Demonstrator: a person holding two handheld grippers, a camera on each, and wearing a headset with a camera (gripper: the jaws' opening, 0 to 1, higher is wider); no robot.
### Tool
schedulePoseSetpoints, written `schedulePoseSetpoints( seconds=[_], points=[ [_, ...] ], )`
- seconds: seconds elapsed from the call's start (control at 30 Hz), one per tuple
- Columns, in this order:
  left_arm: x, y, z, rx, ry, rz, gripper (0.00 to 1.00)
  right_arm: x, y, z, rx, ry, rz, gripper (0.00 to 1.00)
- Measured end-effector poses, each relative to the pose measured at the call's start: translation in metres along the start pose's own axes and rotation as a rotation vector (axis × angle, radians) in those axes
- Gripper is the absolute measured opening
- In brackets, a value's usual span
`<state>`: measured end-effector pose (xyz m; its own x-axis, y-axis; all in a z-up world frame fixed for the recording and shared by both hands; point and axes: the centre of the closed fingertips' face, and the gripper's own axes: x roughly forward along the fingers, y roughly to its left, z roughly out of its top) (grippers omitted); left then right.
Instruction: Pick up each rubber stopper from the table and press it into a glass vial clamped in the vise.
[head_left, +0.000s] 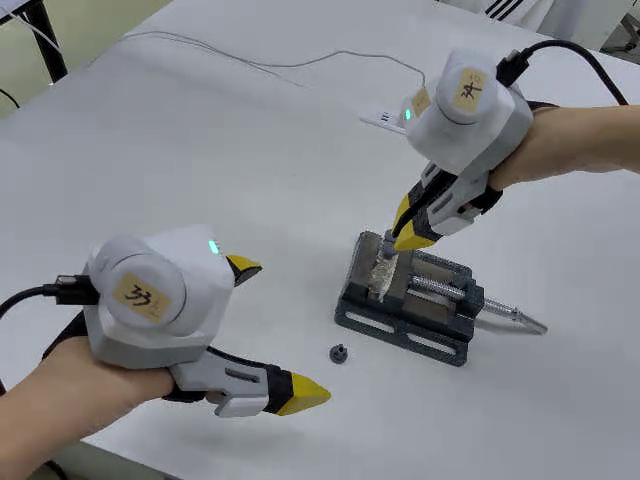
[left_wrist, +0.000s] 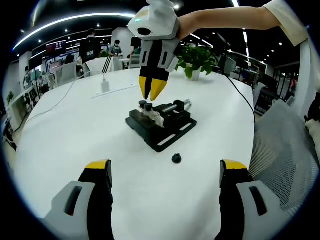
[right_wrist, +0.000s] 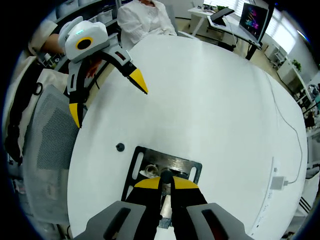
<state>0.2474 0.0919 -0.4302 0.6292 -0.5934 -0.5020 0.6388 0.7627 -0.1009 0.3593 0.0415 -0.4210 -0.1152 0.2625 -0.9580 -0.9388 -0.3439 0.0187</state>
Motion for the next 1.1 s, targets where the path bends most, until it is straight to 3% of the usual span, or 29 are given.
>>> schedulePoseSetpoints(
  seconds=[0.6, 0.77, 0.83, 1.1],
  points=[
    [0.0028, -0.0018, -0.0073, -0.021, 0.013, -0.007, 0.87, 0.0071, -0.0027, -0.0015, 0.012, -0.003, 0.024, 0.00],
    [0.0040, -0.0023, -0.0087, -0.025, 0.014, -0.009, 0.86, 0.0077, 0.0050, 0.0000, 0.042, -0.011, 0.066, 0.00],
    [0.0045, -0.0024, -0.0089, -0.025, 0.015, -0.010, 0.86, 0.0077, 0.0030, -0.0023, 0.007, 0.011, 0.052, 0.00],
    [0.0067, -0.0022, -0.0070, -0.025, 0.011, -0.016, 0.85, 0.0072, 0.0050, -0.0011, 0.015, 0.006, 0.052, 0.00]
  ],
)
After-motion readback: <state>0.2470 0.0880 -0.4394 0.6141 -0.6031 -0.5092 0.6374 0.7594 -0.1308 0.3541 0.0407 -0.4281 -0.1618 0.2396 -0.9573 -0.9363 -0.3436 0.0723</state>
